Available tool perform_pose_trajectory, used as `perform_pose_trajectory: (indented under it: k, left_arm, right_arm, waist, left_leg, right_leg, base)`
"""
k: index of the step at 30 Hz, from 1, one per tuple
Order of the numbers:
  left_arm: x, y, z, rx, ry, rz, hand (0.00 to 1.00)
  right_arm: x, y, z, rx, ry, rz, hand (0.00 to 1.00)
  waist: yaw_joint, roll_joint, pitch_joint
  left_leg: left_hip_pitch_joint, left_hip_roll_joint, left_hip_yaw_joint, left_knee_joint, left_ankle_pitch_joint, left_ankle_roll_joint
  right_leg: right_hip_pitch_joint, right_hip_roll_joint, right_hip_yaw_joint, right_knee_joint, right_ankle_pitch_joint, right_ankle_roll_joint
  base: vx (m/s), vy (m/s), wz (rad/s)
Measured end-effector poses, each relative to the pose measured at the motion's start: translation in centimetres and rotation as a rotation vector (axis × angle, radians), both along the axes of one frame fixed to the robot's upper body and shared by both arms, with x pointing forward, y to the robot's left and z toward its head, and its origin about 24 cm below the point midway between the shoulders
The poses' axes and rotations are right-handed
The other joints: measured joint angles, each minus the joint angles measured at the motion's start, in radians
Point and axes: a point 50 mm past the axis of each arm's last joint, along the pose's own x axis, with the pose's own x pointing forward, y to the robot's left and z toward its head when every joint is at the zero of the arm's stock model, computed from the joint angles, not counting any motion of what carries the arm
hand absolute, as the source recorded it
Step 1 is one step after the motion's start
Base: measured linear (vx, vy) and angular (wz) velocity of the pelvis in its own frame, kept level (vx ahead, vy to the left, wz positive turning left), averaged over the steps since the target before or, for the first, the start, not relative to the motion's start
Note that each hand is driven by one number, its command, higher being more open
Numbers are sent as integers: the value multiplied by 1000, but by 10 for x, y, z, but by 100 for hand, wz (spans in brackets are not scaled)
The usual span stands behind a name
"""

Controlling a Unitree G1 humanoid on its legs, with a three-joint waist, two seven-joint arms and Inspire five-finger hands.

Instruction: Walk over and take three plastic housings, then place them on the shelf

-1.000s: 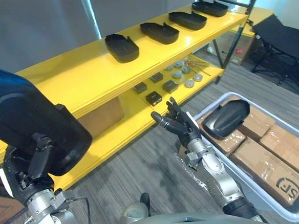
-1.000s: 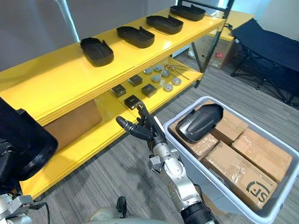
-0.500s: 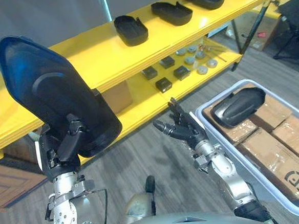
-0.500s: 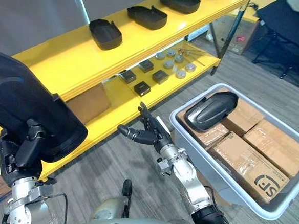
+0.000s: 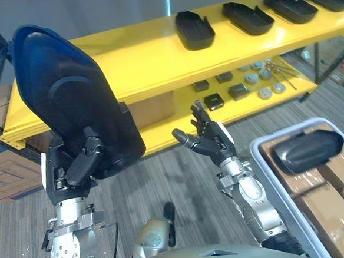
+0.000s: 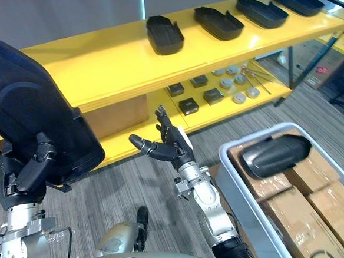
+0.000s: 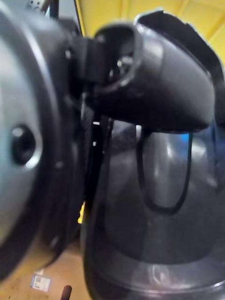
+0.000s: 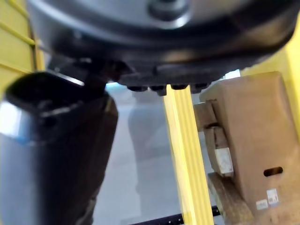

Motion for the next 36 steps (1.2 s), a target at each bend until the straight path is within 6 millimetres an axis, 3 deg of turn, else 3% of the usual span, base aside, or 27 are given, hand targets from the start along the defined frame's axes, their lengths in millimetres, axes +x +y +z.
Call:
perform_pose_trajectory:
  k: [1,2,4,5,6,7,8,9,10,11,12,13,16,17,20,23,24,25,26,27,30,33,36]
  left_arm:
    - [1,0,2,4,-7,3,0]
    - [3,1,4,0,-16,15,0]
    - [5,2,5,-9,-19,32,0]
    - [11,3,9,-2,-39,29,0]
    - [18,3,15,10,-68,18,0]
    - [30,3,22,28,-103,-4,0]
    - [35,4,24,36,-114,-11,0]
    - [42,5,26,47,-124,-17,0]
    - [46,7,24,50,-115,-18,0]
    - [46,8,23,50,-106,-13,0]
    - [44,11,20,53,-92,-6,0]
    - [41,16,18,60,-77,9,0]
    - [32,18,7,37,-23,32,0]
    - [29,16,1,6,4,44,0]
    - [30,6,-7,-89,26,42,0]
    - [35,-5,-8,-110,24,0,0]
    - [37,-12,-8,-118,21,-32,0]
    - [39,-21,-9,-125,23,-71,0]
    - [40,-25,-9,-119,24,-90,0]
    - [41,-29,-8,-84,25,-113,0]
    - [44,-28,-6,-36,35,-158,0]
    - [43,-23,-4,45,50,-184,0]
    - [43,-20,6,83,35,-222,0]
  right_arm:
    - [1,-2,2,-6,-19,-12,100]
    - [5,-4,9,-18,-68,-34,100]
    - [11,-8,24,-87,-181,-56,100]
    - [17,-13,40,-142,-285,-58,100]
    - [22,-17,57,-168,-374,-63,100]
    - [26,-23,81,-180,-491,-83,100]
    - [27,-25,93,-181,-548,-91,100]
    - [30,-29,115,-173,-652,-108,100]
    - [29,-32,132,-171,-731,-126,100]
    - [27,-33,139,-168,-767,-133,100]
    - [22,-37,149,-157,-822,-154,100]
    - [18,-40,155,-156,-860,-171,100]
    - [17,-51,159,-177,-885,-211,100]
    - [17,-56,157,-180,-872,-231,100]
    - [18,-67,156,-168,-828,-256,100]
    - [18,-72,155,-173,-813,-272,100]
    - [18,-74,154,-175,-803,-279,100]
    - [17,-77,149,-180,-775,-293,100]
    - [17,-79,144,-175,-751,-306,100]
    - [15,-79,130,-158,-680,-323,100]
    - [7,-82,104,-122,-553,-378,100]
    - [-8,-88,82,-88,-450,-451,100]
    - [-19,-96,72,-99,-396,-498,100]
  waist:
    - [-3,0,0]
    - [-11,6,4]
    - [-25,35,17]
    - [-37,51,15]
    - [-52,61,20]
    - [-62,69,23]
    - [-68,71,23]
    - [-78,72,23]
    - [-78,69,22]
    - [-77,66,21]
    - [-73,45,12]
    - [-72,2,-7]
    - [-68,29,-12]
    - [-75,58,-9]
    - [-76,108,0]
    - [-77,106,-1]
    - [-80,120,-10]
    - [-87,145,-26]
    - [-88,139,-25]
    - [-102,107,-26]
    - [-118,45,-25]
    - [-132,36,-23]
    - [-157,37,-22]
  left_leg:
    - [8,-3,-17,-6,-5,9]
    - [31,-11,-49,-22,-16,23]
    - [92,-11,-81,-52,-26,18]
    - [117,-8,-104,-65,-35,7]
    - [126,-7,-131,-65,-38,3]
    - [128,-3,-167,-61,-45,0]
    - [130,1,-180,-58,-49,-1]
    - [134,10,-210,-46,-61,-13]
    - [146,18,-227,-36,-79,-28]
    - [150,21,-236,-24,-95,-34]
    - [150,23,-249,6,-129,-51]
    - [152,26,-233,31,-157,-78]
    - [144,96,-164,139,-217,-125]
    - [119,129,-146,231,-238,-131]
    - [32,219,-38,449,-243,-139]
    - [24,259,64,383,-253,-142]
    - [23,274,59,280,-225,-139]
    - [36,282,47,164,-101,-155]
    - [48,272,51,146,-90,-185]
    - [80,226,75,91,-75,-167]
    - [114,173,111,37,-68,-152]
    - [164,160,146,-1,-74,-142]
    - [202,159,182,-35,-73,-143]
  right_leg:
    - [-25,-2,48,50,7,15]
    - [-80,6,110,139,-55,15]
    - [-141,29,147,188,-131,-33]
    - [-207,50,172,171,-160,-81]
    - [-262,72,214,130,-167,-93]
    - [-332,97,303,63,-160,-84]
    - [-359,109,348,20,-147,-70]
    - [-397,128,416,-67,-119,-25]
    - [-398,133,439,-153,-89,4]
    - [-389,134,439,-191,-71,6]
    - [-346,143,441,-270,-59,10]
    - [-292,158,450,-351,-32,42]
    - [-226,183,394,-339,45,23]
    - [-183,199,346,-334,44,14]
    - [-70,249,266,-411,42,12]
    - [8,248,232,-499,62,21]
    - [11,244,230,-514,68,31]
    - [5,247,234,-515,74,42]
    - [5,232,246,-515,77,47]
    - [-3,193,251,-514,93,64]
    - [-15,141,268,-510,105,84]
    - [-16,124,292,-492,117,96]
    - [-18,123,329,-492,119,98]
  base:
    - [227,29,39]
    - [316,17,35]
    - [263,29,27]
    - [113,25,44]
    - [122,-1,80]
    - [113,-59,83]
    - [151,-130,92]
    - [170,-205,82]
    - [172,-226,78]
    - [224,-305,74]
    - [290,-402,82]
    - [312,-412,87]
    - [277,-302,67]
    - [227,-230,69]
    - [227,-200,65]
    - [211,-88,32]
    - [213,147,10]
    - [224,207,-4]
    - [226,256,-11]
    - [136,169,-8]
    - [141,171,-15]
    - [91,96,-27]
    - [19,19,-35]
